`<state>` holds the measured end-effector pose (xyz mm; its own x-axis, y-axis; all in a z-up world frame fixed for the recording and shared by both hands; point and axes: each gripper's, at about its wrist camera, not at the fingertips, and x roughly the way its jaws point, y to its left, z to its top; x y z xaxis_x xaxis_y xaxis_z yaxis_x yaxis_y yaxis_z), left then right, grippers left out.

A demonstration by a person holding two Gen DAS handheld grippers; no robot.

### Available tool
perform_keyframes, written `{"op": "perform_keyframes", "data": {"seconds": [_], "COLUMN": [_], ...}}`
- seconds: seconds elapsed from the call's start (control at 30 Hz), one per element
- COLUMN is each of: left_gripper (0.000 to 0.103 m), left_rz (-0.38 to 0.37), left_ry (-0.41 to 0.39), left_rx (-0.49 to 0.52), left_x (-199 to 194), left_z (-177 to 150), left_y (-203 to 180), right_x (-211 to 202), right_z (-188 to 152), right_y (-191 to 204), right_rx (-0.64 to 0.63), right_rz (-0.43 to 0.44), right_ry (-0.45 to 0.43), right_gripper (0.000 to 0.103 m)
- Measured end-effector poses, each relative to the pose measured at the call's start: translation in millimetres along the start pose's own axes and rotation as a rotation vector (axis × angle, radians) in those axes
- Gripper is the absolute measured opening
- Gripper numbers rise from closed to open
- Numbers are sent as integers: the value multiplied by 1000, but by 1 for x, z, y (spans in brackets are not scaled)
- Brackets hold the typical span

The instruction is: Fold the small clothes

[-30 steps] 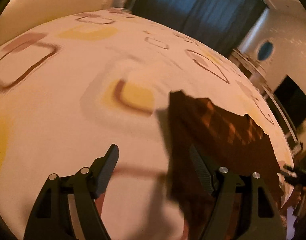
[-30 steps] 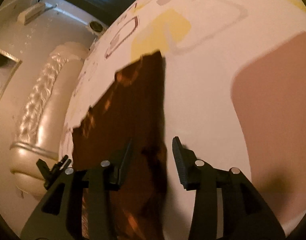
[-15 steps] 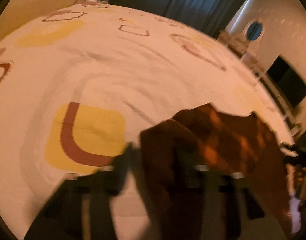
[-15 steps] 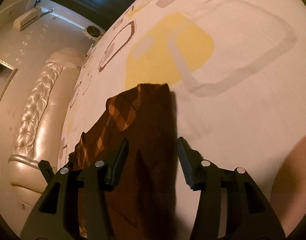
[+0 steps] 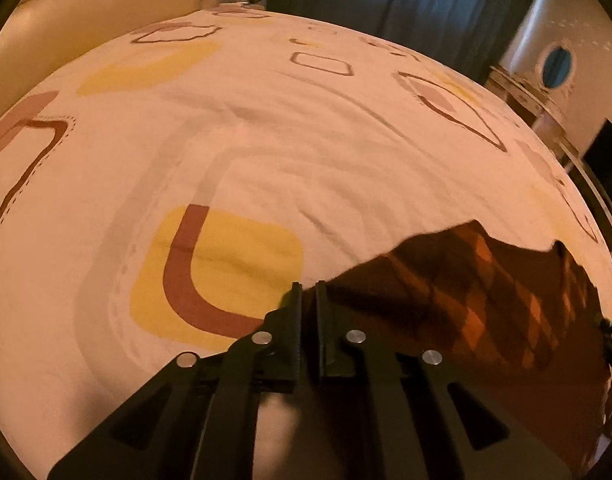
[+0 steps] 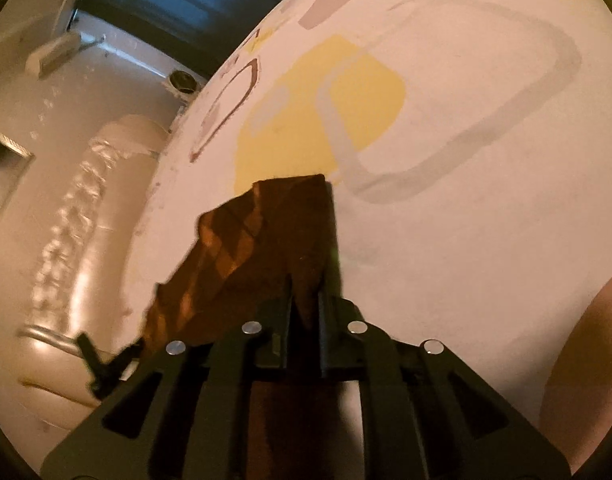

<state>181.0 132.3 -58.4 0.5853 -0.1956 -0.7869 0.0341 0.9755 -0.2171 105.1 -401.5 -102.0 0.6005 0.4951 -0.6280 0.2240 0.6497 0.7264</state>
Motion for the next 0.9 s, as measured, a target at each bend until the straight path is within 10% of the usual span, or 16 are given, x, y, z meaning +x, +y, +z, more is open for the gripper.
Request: {"op": "perform_keyframes", "data": {"seconds": [0.27,0.4,0.9], "left_gripper": [47,49,49], "left_rz": [-299,-384,-173], "left_ry": [82,127,58], "left_rx": [-139,-177,-92], "left_x": [-49,-68,-72], "left_z": [-54,-88,-100], "left_y": [24,16,-21], "right_x": [-43,-59,-68], "right_z": [-31,-58,-85], "right_y": [-12,-13,16], "right_rx": [28,25,-116], "right_rz": [67,117,69], "right_ry": [89,145,154], "right_gripper": [36,42,41]}}
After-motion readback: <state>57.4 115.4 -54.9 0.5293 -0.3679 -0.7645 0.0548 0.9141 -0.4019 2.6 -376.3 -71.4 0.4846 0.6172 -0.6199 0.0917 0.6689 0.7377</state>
